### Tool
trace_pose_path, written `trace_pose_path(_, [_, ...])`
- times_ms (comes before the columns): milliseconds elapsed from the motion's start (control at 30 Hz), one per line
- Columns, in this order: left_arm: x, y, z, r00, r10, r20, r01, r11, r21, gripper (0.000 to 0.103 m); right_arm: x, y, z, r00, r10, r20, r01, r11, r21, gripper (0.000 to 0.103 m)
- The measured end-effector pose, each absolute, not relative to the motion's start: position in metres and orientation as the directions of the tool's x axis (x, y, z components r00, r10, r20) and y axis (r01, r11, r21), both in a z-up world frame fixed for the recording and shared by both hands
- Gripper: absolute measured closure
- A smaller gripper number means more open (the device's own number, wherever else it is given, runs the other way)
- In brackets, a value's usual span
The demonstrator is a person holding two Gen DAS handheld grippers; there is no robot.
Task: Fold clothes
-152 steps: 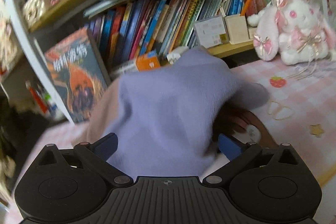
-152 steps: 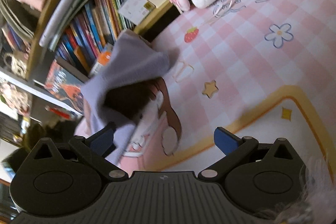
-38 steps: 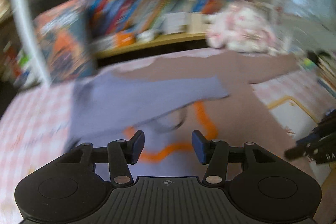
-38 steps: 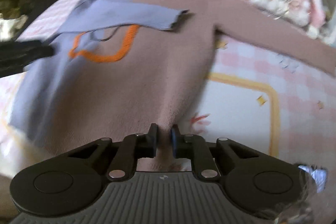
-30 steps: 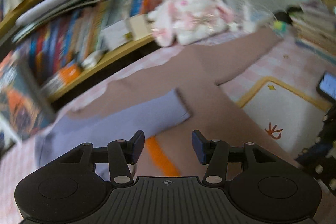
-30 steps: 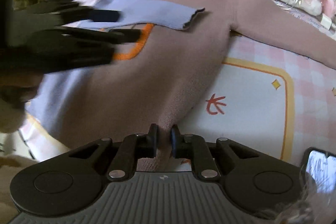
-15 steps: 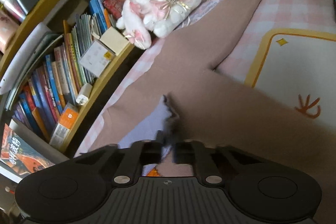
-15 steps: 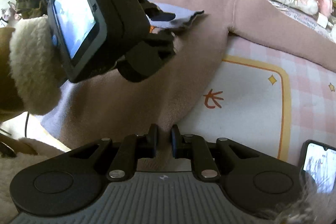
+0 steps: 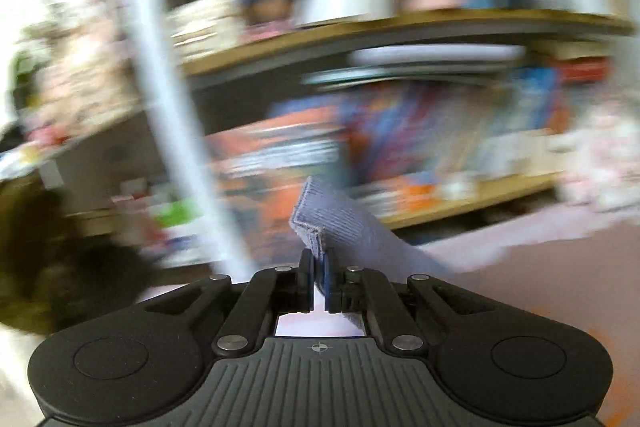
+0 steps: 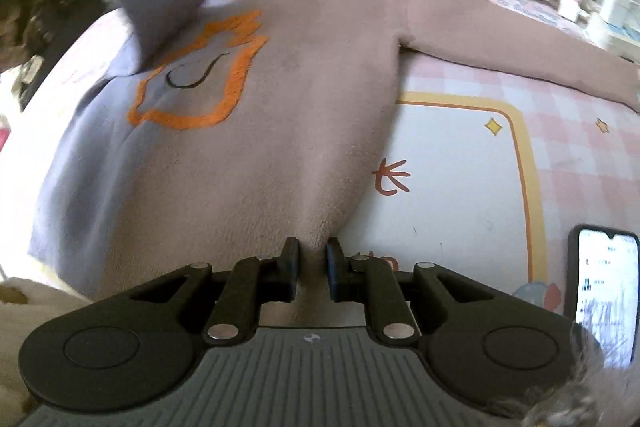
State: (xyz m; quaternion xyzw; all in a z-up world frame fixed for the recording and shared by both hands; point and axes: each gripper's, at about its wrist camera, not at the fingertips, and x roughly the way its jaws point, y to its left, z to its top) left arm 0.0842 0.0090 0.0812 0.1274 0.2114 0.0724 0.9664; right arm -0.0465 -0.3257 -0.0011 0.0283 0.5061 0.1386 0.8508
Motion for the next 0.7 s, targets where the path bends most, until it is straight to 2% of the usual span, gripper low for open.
trace_pose_path(133, [0.083, 0.09, 0.08, 0.855, 0.346, -0.386, -0.213, 0.913, 0.348, 0.099, -0.047, -0.32, -0.001, 0.471, 0.215, -0.855, -0.146, 0.976, 0.165, 0.089])
trace_pose_path(300, [0.08, 0.149, 0.069, 0.815, 0.43, -0.388, -0.291, 0.883, 0.368, 0.099, -0.043, -0.314, -0.004, 0.491, 0.155, -0.857, -0.085, 0.988, 0.13, 0.088])
trace_pose_path(600, [0.073, 0.196, 0.042, 0.787, 0.435, -0.438, -0.298, 0.889, 0.347, 0.098, -0.044, -0.304, -0.006, 0.513, 0.071, -0.855, 0.007, 0.996, 0.087, 0.088])
trace_pose_path(700, [0.068, 0.204, 0.037, 0.757, 0.464, -0.459, -0.318, 0.877, 0.361, 0.089, -0.044, -0.301, -0.006, 0.516, 0.049, -0.855, 0.024, 0.997, 0.071, 0.088])
